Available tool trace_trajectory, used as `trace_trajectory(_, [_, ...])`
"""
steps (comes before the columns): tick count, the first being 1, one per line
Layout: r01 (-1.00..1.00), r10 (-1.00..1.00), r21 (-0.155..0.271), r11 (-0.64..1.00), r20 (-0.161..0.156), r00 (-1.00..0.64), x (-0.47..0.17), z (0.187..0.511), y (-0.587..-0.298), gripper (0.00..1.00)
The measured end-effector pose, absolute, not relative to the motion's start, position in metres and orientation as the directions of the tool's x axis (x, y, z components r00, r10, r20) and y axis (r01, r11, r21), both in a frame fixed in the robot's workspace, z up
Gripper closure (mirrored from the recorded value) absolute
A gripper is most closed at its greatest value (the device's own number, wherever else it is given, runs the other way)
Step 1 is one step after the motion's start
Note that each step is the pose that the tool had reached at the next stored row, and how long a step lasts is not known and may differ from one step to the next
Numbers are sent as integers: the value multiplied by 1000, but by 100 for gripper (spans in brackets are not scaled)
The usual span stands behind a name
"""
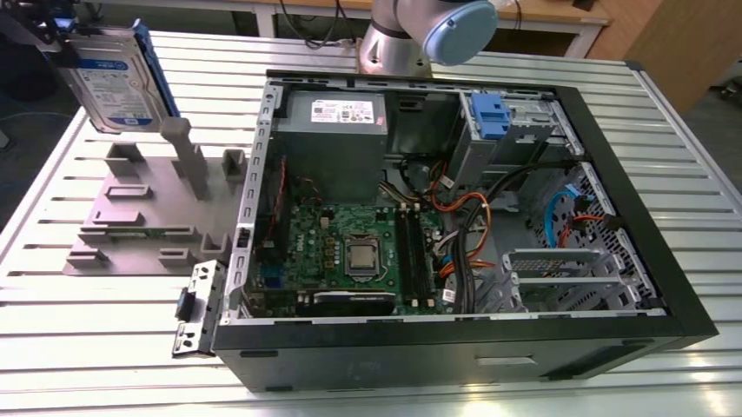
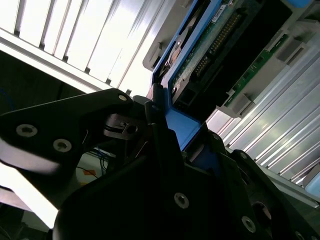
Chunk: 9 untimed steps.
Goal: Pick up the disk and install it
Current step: 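Pick up the disk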
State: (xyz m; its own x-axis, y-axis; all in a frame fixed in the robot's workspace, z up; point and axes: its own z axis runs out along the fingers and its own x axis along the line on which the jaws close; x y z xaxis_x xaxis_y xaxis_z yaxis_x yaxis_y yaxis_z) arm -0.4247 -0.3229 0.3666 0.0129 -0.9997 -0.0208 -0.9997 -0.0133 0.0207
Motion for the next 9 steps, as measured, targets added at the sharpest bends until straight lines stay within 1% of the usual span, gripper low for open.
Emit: trace_trajectory(9, [-1000,-1000,21,-13,-22,13,-425,368,-323,63])
